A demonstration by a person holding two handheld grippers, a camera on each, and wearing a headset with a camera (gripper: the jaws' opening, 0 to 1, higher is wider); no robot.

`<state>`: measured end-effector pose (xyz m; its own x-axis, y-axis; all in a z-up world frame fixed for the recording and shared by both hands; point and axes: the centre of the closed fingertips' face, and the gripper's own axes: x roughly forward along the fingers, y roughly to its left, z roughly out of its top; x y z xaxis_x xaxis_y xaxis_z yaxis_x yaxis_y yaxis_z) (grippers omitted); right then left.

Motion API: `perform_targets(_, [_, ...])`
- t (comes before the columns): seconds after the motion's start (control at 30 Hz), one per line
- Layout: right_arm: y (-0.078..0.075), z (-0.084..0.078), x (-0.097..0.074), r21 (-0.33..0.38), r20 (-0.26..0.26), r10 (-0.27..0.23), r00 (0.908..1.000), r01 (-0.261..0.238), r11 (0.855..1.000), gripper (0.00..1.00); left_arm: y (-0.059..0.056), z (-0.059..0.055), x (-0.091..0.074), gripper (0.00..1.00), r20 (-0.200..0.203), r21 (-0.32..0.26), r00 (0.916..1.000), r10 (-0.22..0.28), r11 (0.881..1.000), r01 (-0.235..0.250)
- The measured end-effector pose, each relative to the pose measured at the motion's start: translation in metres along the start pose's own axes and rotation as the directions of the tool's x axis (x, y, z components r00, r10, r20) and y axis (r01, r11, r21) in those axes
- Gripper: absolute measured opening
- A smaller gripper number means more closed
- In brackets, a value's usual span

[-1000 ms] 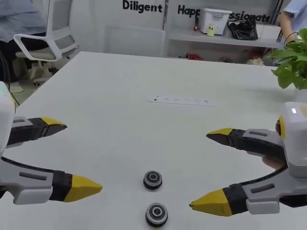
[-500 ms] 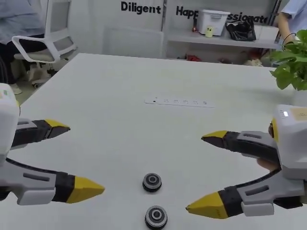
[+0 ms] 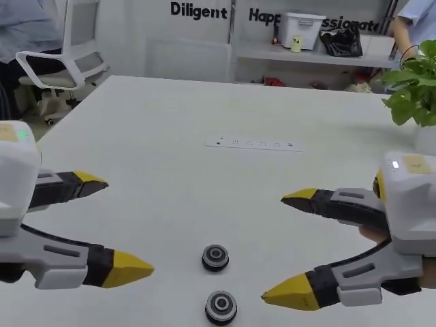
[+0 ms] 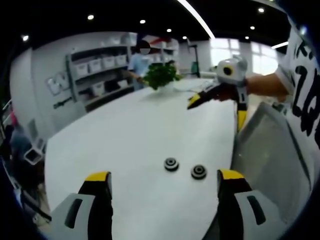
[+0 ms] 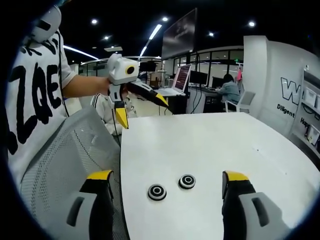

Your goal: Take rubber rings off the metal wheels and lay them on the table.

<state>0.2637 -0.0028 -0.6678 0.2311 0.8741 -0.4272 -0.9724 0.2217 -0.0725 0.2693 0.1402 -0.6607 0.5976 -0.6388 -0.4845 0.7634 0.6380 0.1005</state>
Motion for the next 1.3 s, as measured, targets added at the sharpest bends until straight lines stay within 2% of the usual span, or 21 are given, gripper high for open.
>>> perform_targets(0.83, [-0.003, -0.014, 0.006, 0.006, -0.015, 0.018, 0.9997, -0.018, 1.0, 0.83, -0.01, -0.003, 0.018, 0.86, -0.018, 0.027, 0.9985, -0.052, 0.998, 0.052])
perform_targets(1.0, [-0.001, -0.016, 0.008, 0.007, -0.014, 0.026, 0.9996, -0.025, 1.0, 0.82, -0.011, -0.003, 0.02, 0.86, -0.013, 0.03, 0.9984, -0.055, 0.998, 0.056])
perform_targets(1.13, [0.0, -0.019, 0.01, 0.012, -0.017, 0.032, 0.9993, -0.032, 0.999, 0.81, -0.014, -0.007, 0.024, 0.85, -0.031, 0.036, 0.9974, -0.065, 0.997, 0.066])
perform_targets(1.3, [0.002, -0.022, 0.013, 0.011, -0.023, 0.043, 0.9988, -0.043, 0.999, 0.81, -0.018, -0.007, 0.029, 0.85, -0.032, 0.04, 0.9964, -0.079, 0.996, 0.08])
